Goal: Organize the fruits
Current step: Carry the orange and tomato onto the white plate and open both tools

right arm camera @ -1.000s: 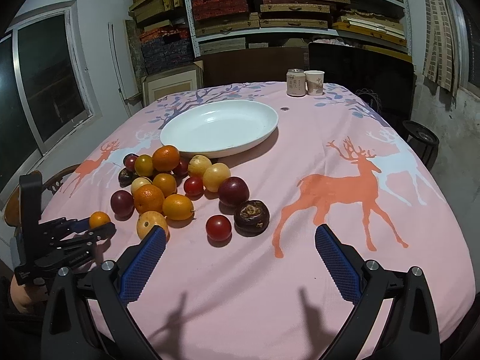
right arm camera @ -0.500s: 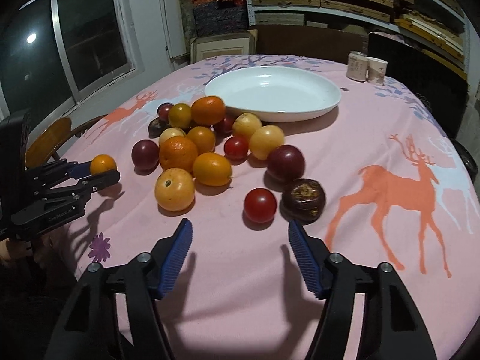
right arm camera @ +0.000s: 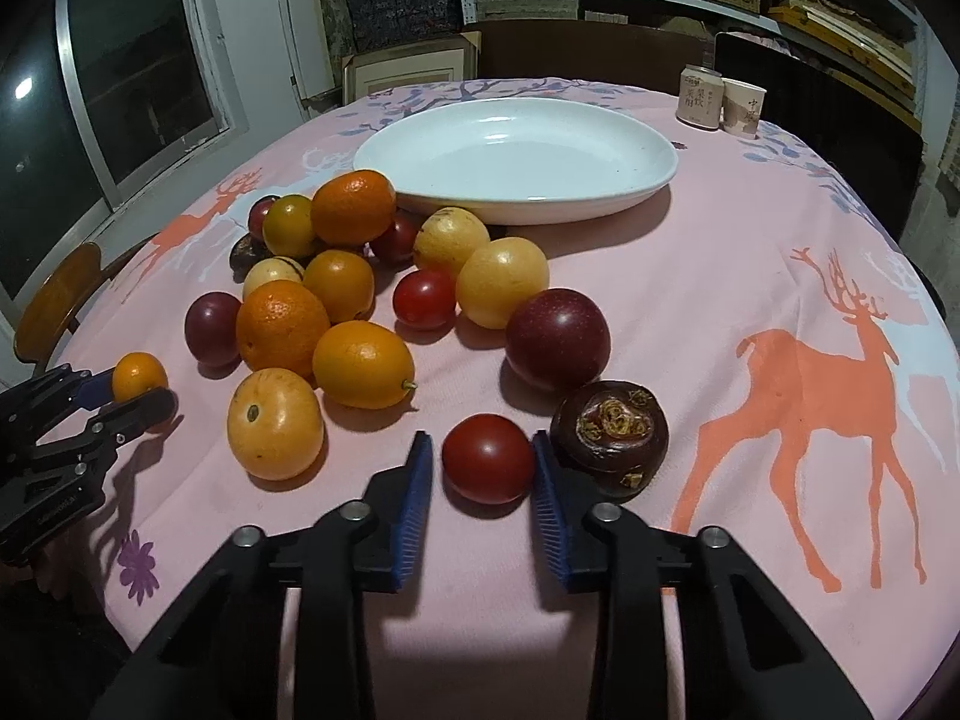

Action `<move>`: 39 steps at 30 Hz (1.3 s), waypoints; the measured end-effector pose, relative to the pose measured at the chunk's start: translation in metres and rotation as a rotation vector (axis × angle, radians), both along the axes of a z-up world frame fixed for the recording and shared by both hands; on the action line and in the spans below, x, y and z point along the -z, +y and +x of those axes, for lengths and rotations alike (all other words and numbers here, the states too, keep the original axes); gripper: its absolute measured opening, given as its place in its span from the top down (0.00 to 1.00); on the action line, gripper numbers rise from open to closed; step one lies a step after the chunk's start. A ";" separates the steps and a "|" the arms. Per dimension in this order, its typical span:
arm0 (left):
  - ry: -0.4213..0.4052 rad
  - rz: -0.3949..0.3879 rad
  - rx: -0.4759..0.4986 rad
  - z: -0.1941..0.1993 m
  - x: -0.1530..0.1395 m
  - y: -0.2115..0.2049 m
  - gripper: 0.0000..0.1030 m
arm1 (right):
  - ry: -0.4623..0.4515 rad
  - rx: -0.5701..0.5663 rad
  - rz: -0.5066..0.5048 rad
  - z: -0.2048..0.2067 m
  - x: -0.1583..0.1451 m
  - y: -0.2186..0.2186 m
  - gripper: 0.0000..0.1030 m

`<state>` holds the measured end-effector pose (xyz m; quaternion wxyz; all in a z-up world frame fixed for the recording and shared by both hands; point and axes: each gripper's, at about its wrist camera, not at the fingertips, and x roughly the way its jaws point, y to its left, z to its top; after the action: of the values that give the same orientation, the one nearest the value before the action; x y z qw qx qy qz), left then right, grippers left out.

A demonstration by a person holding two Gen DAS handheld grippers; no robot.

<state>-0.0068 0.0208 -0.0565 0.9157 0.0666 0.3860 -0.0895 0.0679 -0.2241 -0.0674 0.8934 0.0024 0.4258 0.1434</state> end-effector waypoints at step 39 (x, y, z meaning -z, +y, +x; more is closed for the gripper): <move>0.212 -0.089 -0.032 0.317 -0.023 -0.070 0.58 | -0.145 0.045 0.017 0.237 -0.047 -0.008 0.69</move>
<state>0.3107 -0.0491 -0.0331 0.8732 0.0097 0.4772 -0.0985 0.3048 -0.2323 -0.0209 0.9249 0.0092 0.3584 0.1269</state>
